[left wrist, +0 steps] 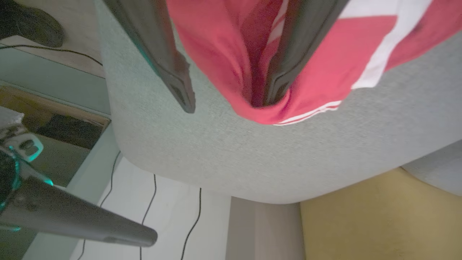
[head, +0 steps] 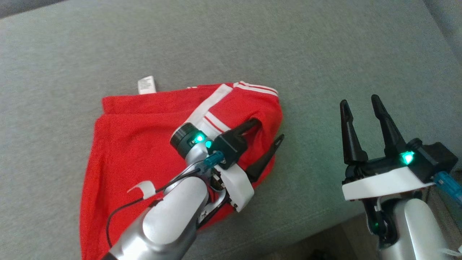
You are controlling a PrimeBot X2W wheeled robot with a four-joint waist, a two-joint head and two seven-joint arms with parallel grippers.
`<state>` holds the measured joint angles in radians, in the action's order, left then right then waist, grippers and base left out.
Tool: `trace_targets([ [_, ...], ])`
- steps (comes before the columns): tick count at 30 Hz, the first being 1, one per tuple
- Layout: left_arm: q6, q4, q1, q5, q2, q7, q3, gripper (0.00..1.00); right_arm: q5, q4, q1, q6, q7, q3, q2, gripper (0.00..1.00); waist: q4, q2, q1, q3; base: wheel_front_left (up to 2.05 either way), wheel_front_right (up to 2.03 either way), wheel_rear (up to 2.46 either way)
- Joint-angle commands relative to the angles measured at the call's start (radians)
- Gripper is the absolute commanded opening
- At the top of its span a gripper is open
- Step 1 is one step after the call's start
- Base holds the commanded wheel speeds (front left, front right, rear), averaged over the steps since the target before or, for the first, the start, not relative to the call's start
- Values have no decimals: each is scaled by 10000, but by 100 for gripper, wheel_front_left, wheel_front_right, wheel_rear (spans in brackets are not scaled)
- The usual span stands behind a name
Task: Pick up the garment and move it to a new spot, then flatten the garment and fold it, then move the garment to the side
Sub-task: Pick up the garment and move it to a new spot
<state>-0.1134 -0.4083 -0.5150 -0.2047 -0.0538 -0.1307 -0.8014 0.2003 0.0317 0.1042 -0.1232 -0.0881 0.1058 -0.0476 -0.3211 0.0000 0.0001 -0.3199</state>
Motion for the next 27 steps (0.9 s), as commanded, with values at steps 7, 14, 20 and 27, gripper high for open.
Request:
trace_targets([
  [7, 699, 960, 345, -391, -206, -744, 826, 100, -378, 311, 164, -75, 200, 67, -27, 100, 1236, 0, -1, 1159, 0, 0, 0],
  [14, 2010, 1757, 1282, -920, -793, -1117, 2316, 100, -734, 391, -86, -75, 558, 11, -31, 100, 2153, 0, -1, 1938, 0, 0, 0],
  [20, 2975, 2199, 2180, -1249, -1435, -1245, 3622, 100, -791, 393, -331, -75, 805, 19, -91, 100, 2711, 0, -1, 2403, 0, 0, 0],
  [27, 3457, 2591, 3319, -1562, -2324, -1285, 4741, 100, -816, 300, -609, -75, 987, 35, -143, 100, 3114, 0, -1, 2780, 0, 0, 0],
])
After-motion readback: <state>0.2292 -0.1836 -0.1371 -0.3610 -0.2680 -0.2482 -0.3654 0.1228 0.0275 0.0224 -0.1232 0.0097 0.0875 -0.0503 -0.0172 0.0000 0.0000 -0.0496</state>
